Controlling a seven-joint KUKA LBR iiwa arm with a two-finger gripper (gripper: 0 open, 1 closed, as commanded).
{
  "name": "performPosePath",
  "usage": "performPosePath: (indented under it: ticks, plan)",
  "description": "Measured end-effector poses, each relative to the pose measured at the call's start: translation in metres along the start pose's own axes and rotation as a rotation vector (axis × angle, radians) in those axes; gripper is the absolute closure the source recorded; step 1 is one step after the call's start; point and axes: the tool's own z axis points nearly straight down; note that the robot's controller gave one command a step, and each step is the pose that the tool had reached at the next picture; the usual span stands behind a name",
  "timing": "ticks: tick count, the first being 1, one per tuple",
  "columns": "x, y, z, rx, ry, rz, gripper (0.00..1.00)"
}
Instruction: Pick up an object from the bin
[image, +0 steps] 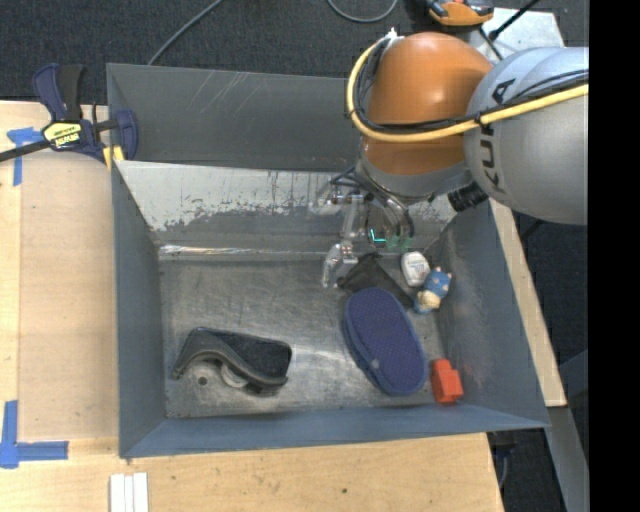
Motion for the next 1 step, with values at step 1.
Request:
performPosePath:
  ticks: [1]
  plan:
    - [-0.0093, -0.1529, 0.1343, -0.016, -0.003, 0.069, 0.0]
